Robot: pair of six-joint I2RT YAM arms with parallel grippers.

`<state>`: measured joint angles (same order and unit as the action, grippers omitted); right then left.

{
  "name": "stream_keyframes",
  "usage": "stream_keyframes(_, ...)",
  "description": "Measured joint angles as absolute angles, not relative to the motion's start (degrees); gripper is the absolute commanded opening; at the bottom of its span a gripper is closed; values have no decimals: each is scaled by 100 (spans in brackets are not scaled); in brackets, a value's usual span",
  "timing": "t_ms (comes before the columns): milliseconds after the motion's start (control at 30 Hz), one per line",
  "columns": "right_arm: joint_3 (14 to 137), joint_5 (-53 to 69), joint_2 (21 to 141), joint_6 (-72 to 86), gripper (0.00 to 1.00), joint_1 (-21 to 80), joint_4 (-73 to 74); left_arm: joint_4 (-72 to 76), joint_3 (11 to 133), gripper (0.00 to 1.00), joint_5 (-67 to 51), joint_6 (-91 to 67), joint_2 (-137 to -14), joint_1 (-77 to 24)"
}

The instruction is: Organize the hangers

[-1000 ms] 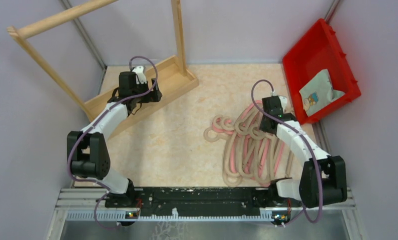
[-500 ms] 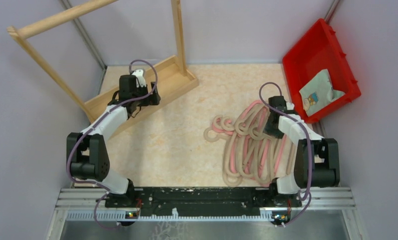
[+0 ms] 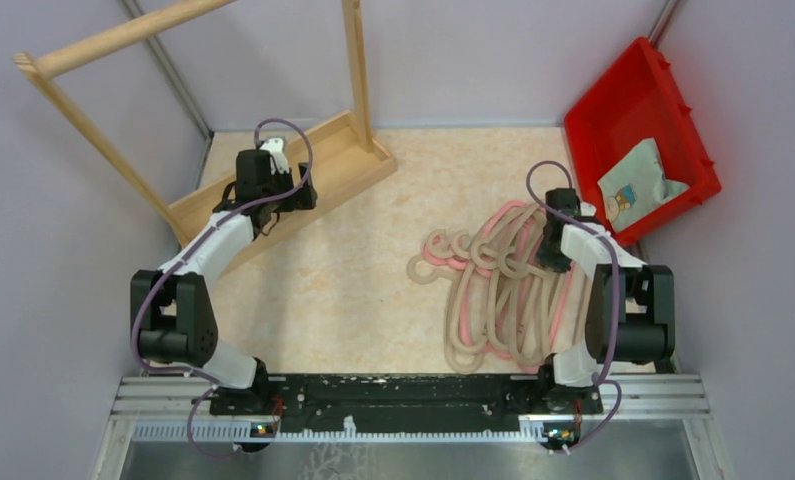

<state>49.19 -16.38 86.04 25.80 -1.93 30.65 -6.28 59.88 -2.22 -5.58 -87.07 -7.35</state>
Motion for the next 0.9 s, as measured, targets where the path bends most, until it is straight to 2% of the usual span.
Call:
stream_keyframes(100, 4919, -1619, 8630, 2539, 0, -200, 3015, -648, 5981, 100, -180, -556, -8691, -735)
stream_keyframes(433, 5183, -1175, 8383, 2580, 0, -207, 3378, -648, 5850, 100, -189, -556, -8490, -735)
stream_keyframes(633, 6836, -346, 8274, 3030, 0, 93, 3940, -574, 5846, 100, -799, -550, -8289, -735)
stream_keyframes(767, 7907, -64, 8298, 3271, 0, 548, 3776, -368, 5846, 100, -1693, -637, -8117, -733)
stream_keyframes(900, 8416, 222, 8637, 3581, 0, 845, 3299, 84, 5782, 100, -2541, -1079, -7953, -875)
